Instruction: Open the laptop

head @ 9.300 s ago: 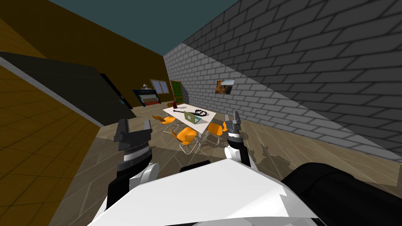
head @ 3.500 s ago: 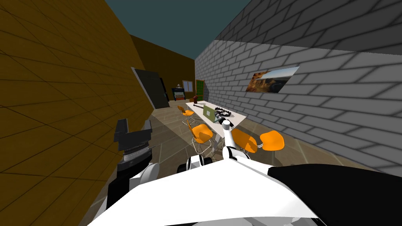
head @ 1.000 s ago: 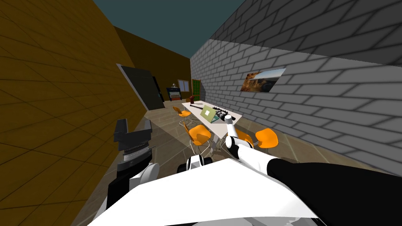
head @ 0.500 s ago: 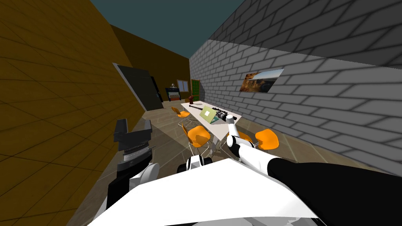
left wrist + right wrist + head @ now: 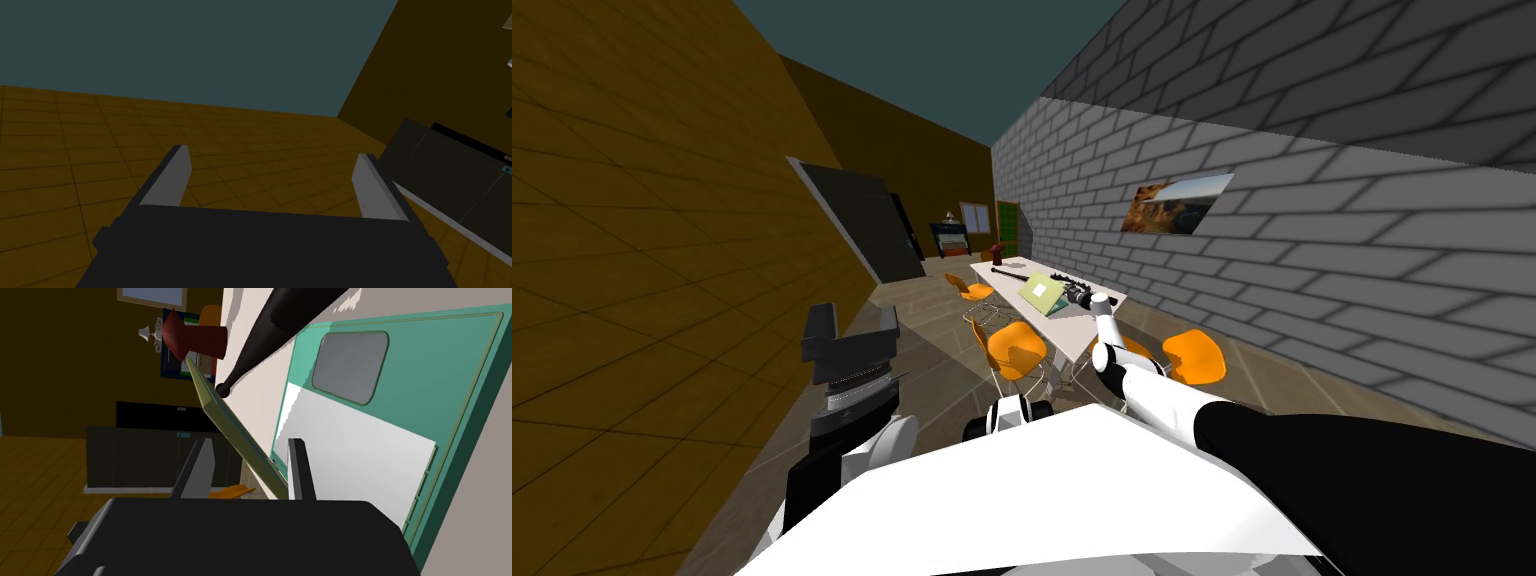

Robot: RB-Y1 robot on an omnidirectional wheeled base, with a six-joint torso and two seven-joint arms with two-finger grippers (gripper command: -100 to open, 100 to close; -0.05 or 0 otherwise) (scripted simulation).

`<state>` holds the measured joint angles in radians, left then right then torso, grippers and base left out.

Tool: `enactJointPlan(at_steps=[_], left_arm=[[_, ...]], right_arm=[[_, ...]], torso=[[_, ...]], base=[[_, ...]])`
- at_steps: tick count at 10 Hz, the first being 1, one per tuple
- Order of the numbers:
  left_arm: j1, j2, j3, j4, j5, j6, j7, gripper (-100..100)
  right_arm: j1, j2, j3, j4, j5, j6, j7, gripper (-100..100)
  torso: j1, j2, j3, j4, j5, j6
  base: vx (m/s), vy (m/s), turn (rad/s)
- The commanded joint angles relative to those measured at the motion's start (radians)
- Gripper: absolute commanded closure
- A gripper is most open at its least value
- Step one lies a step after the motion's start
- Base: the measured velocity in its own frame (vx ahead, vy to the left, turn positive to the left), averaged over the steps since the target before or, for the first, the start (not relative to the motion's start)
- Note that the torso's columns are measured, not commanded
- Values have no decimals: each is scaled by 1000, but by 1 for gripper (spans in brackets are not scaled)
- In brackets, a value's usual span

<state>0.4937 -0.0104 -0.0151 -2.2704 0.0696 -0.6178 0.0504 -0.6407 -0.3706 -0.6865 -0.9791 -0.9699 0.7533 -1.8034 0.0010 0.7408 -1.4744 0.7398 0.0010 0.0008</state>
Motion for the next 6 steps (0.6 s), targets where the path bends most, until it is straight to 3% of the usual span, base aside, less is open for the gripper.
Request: enactJointPlan(at_steps=[1, 2, 4, 6], left_arm=[[0, 0, 0, 0, 0, 0, 0, 0], [0, 0, 0, 0, 0, 0, 0, 0], [0, 0, 0, 0, 0, 0, 0, 0], [0, 0, 0, 0, 0, 0, 0, 0]], right_arm=[[-1, -8, -4, 9, 1, 18, -28, 100], [49, -60, 5, 17, 52, -29, 16, 100], [108, -64, 5, 17, 97, -79, 88, 100], [125, -64, 5, 17, 144, -79, 154, 100]], torso=[[0, 0, 0, 0, 0, 1], [1, 3, 1, 1, 0, -1], [-8, -1, -1, -5, -6, 1], [-8, -10, -7, -10, -7, 7]], base=[[0, 0, 0], [-69, -81, 330], [-53, -78, 423], [-3, -7, 28]])
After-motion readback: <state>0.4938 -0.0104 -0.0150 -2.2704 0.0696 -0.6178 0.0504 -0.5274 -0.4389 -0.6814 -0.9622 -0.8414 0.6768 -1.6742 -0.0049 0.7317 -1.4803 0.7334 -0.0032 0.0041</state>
